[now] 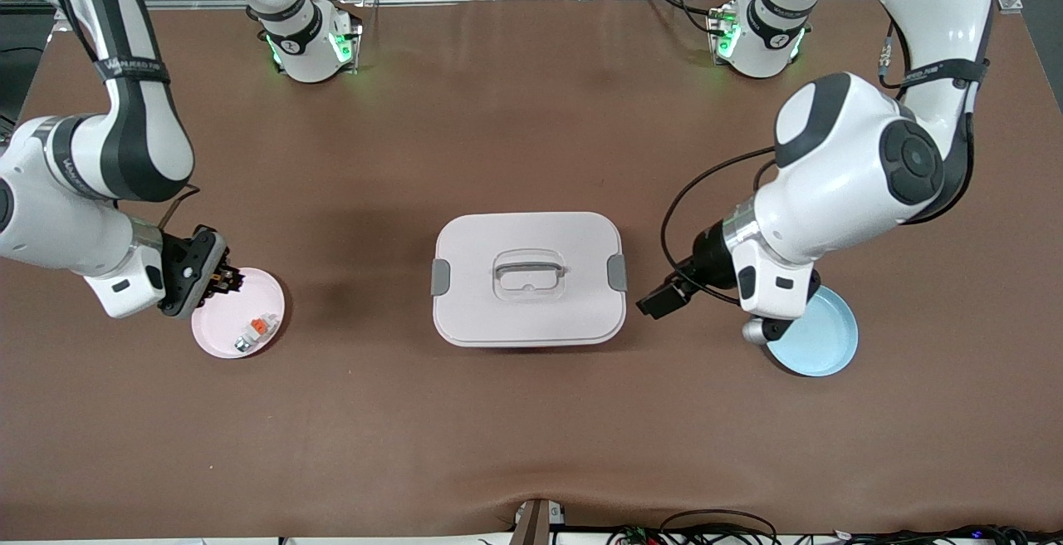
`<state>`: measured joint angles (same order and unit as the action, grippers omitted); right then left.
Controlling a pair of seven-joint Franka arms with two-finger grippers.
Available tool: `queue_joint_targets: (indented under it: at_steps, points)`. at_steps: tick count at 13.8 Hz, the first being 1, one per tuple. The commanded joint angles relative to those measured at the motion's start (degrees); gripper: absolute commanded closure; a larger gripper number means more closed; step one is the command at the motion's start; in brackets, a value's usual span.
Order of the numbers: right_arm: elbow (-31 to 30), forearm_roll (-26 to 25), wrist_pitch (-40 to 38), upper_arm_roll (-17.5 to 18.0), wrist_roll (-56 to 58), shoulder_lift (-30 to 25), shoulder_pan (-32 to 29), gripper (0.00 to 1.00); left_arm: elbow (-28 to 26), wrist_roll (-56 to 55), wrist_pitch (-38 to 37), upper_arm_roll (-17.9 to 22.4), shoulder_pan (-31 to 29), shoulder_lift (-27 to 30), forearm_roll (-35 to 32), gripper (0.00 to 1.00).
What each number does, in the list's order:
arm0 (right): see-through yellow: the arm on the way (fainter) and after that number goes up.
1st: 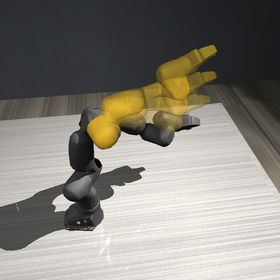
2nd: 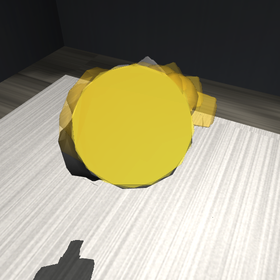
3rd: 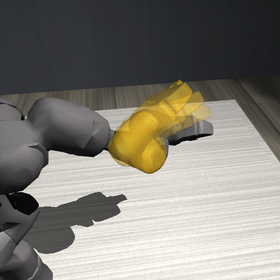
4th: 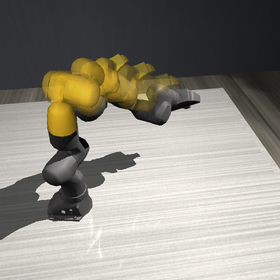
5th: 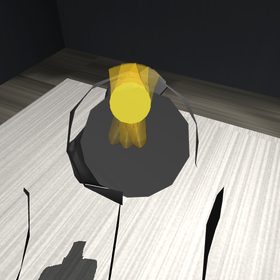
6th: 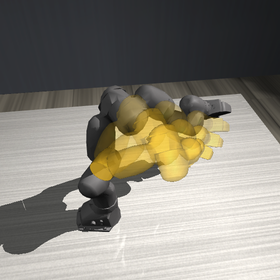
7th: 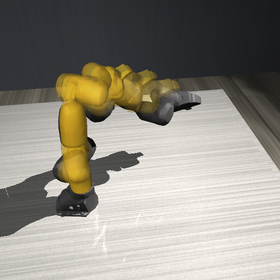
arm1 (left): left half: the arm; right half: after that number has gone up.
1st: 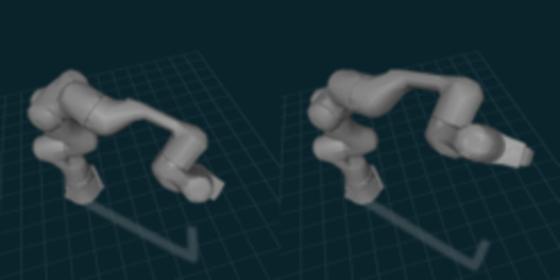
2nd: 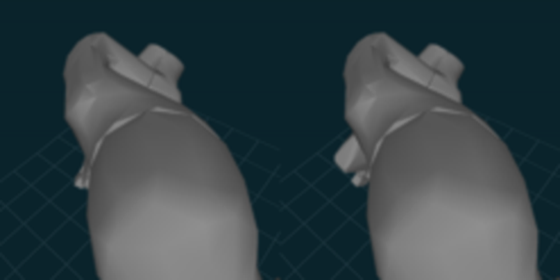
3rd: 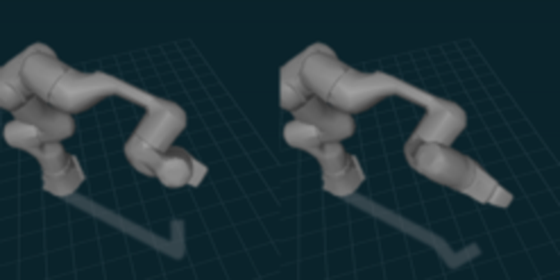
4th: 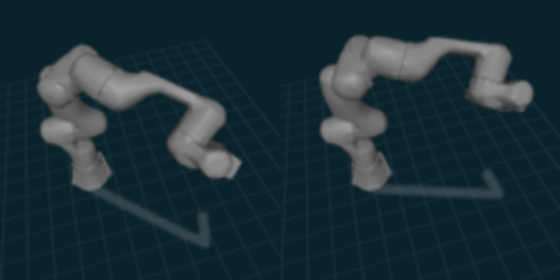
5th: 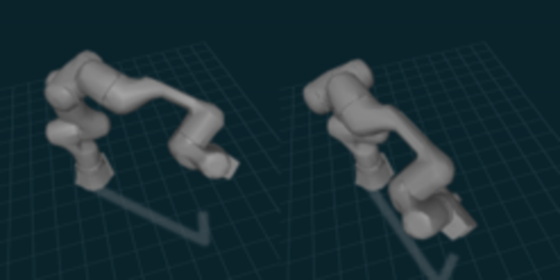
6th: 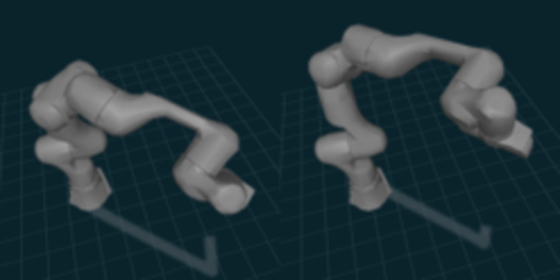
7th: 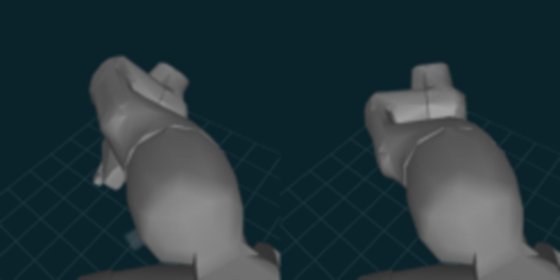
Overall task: Transfer orange switch to right arm and place
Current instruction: 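Carry the switch to the white plate with the right gripper while the left gripper withdraws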
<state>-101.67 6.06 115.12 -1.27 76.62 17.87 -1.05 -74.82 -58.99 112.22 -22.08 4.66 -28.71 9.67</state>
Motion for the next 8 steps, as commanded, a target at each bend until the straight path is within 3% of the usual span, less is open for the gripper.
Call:
queue_joint_targets:
  at_steps: [1,4,8]
  points:
    - [-0.4,-1.5,2.4,1.1,8.4,1.6,-4.1,1.00,-1.1,3.6,-2.4,0.1,-1.2,1.1,-4.9,0.00]
    - [-5.4,-1.5,10.0,1.1,15.0,2.3,-6.7,1.00,-0.9,5.6,-5.4,0.0,-2.1,2.7,-18.8,0.00]
    - [-8.6,-1.5,16.5,1.1,19.9,4.4,-7.0,1.00,-0.7,15.7,-10.8,-0.1,-7.7,7.2,-22.0,0.00]
